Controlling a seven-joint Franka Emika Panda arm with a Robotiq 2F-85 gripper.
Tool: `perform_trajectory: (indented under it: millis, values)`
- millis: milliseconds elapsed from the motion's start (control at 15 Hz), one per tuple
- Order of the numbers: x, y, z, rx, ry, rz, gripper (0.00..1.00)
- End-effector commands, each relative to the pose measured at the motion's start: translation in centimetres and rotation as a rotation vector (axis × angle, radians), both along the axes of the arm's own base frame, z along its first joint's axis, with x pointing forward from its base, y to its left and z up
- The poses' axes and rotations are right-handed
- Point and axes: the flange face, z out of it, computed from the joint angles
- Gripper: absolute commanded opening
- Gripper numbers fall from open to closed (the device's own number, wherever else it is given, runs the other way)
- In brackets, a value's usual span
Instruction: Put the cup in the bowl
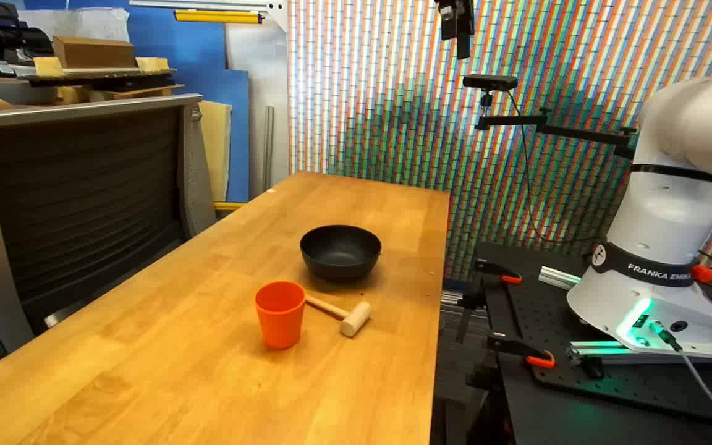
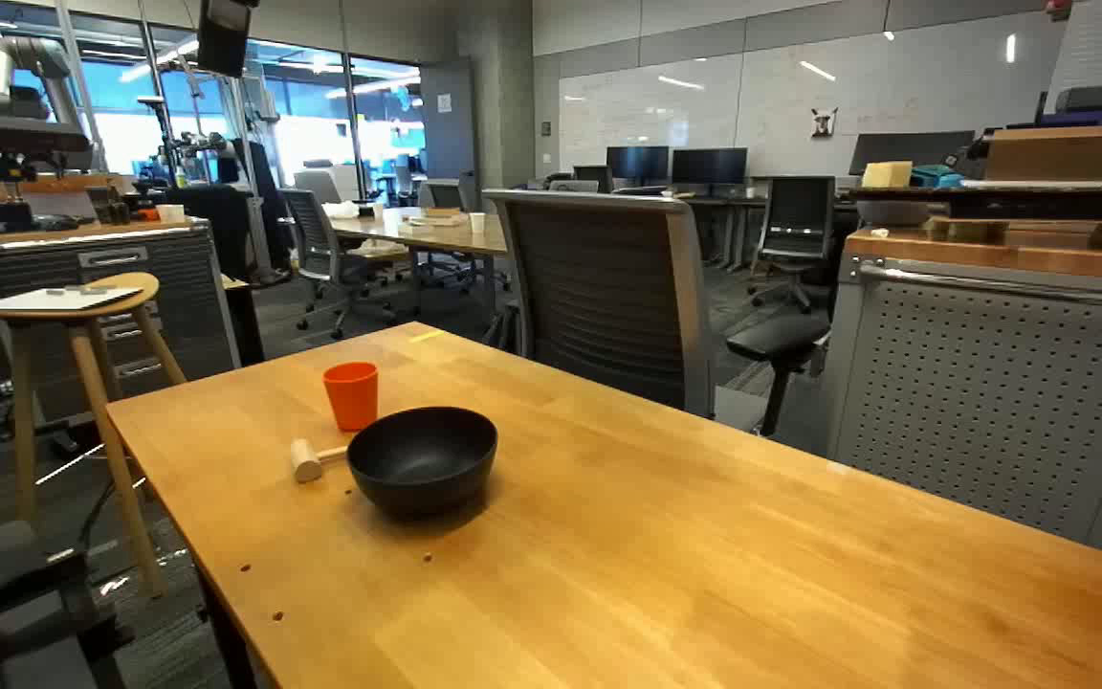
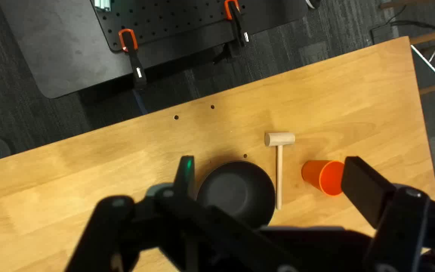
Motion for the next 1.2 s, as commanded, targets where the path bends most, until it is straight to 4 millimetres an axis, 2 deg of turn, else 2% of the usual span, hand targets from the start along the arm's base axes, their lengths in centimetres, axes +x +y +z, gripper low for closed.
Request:
perform_trajectory:
  millis: [0, 267, 400, 533, 600, 733, 1133]
  values:
    - [0.0, -0.1, 0.2, 0.0, -0.001, 0.0, 1.0]
    - [0.0, -0.1, 0.4, -0.001, -0.006, 0.0, 1.0]
    - [1.3, 0.2, -0.2, -0.023, -0.017, -0.032, 1.0]
    - [4.1, 3.2, -2.4, -0.089, -0.018, -0.001, 1.0]
    - [5.9, 5.8, -3.9, -0.124, -0.027, 0.032, 1.0]
    - [8.1, 9.9, -6.5, -0.188, -0.037, 0.116, 1.0]
    - [14.0, 24.5, -17.2, -0.332, -0.149, 0.371, 1.0]
